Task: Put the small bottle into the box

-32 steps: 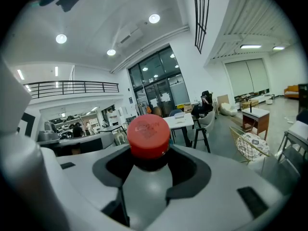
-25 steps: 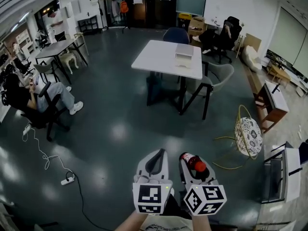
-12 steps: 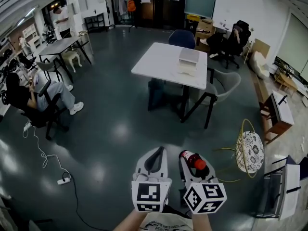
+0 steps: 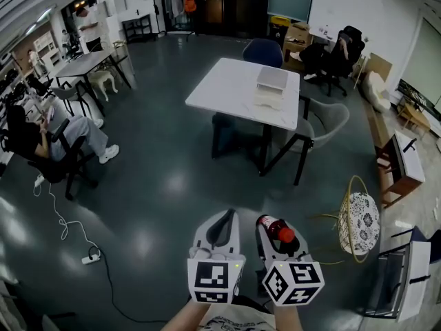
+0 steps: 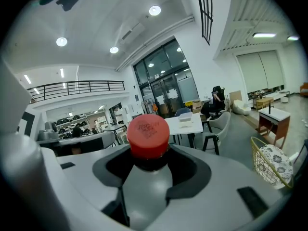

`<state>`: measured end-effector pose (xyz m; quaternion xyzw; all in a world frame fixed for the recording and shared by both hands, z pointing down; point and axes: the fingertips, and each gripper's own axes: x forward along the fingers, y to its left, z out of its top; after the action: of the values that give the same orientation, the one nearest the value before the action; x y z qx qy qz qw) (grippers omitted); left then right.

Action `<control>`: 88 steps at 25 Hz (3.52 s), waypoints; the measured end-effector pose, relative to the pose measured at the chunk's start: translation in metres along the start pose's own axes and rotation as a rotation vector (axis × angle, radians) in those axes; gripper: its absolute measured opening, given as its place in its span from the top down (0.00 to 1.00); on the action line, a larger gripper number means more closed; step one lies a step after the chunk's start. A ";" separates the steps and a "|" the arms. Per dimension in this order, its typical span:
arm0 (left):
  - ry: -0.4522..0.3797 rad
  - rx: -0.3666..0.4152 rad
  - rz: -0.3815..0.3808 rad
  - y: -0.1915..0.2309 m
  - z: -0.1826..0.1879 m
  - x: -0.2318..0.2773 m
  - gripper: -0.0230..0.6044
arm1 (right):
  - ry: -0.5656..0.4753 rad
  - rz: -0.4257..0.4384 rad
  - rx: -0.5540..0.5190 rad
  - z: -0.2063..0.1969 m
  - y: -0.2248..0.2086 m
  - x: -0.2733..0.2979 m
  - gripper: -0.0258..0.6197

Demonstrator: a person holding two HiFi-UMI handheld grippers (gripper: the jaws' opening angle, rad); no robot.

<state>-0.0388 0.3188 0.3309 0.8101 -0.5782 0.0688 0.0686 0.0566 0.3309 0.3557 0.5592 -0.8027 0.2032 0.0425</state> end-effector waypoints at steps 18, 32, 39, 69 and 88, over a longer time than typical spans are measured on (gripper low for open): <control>-0.006 -0.009 -0.057 0.059 0.033 0.132 0.93 | -0.012 -0.053 0.010 0.056 -0.027 0.128 0.61; -0.017 -0.019 -0.098 0.110 0.048 0.217 0.93 | -0.028 -0.097 0.018 0.087 -0.037 0.215 0.61; 0.002 -0.024 -0.122 0.112 0.046 0.239 0.93 | -0.007 -0.116 0.028 0.087 -0.046 0.233 0.61; 0.001 -0.033 -0.001 0.104 0.099 0.429 0.93 | 0.026 0.004 -0.011 0.189 -0.166 0.378 0.61; 0.035 -0.035 0.009 0.111 0.100 0.498 0.93 | 0.048 0.012 0.010 0.205 -0.203 0.433 0.61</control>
<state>0.0200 -0.1981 0.3318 0.8049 -0.5815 0.0730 0.0928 0.1148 -0.1860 0.3527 0.5495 -0.8038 0.2208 0.0576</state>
